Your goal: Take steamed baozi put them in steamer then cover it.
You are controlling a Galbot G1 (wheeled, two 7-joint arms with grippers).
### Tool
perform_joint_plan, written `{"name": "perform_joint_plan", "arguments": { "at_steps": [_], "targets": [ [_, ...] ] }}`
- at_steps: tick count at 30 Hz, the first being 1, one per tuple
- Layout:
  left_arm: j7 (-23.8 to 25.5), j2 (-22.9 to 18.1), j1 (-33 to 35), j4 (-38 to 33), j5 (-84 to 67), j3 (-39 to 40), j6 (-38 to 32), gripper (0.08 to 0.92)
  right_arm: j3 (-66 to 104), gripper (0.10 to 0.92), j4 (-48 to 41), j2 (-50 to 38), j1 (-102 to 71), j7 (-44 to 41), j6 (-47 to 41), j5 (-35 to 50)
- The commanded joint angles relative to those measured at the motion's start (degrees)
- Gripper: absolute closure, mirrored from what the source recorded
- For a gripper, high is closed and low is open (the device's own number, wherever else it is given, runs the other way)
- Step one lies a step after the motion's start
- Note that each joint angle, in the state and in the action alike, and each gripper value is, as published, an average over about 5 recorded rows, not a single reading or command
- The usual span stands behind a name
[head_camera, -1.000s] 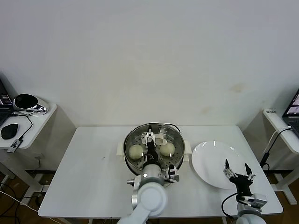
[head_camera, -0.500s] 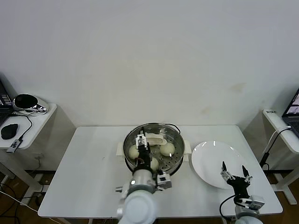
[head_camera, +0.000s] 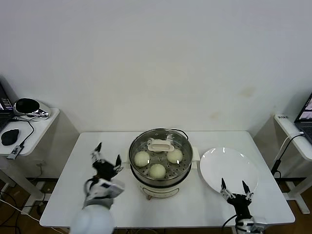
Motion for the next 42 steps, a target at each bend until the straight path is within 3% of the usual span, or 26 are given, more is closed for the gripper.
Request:
{"name": "perform_joint_plan", "arguments": {
  "at_steps": [1,11,27,42],
  "targets": [
    [-7.3,-1.9,19.7,4.2,-47.0,-21.1,-34.7,0.177,-2.6,0.203,2.9,-0.8,-7.0,-3.1,4.8,-4.6],
    [-5.3,-4.1,26.2,4.4,-41.4,-20.0,-32.7,0.177,-5.7,0.203,11.7,-4.1,-11.6,-5.0,-4.9,-7.7],
    [-4.2,-7.8,30.2,0.8,-34.8,-19.3,-25.7,0.177,-2.4,0.203,15.2,-5.1,-11.9,-6.9,-9.4,-8.3],
    [-2.4,-8.0,32.3,-1.6,-34.2,-17.3,-22.7,0.177,-2.2,0.203,14.1,-3.9,-11.1,-7.2,-11.1,-10.9]
  ]
}}
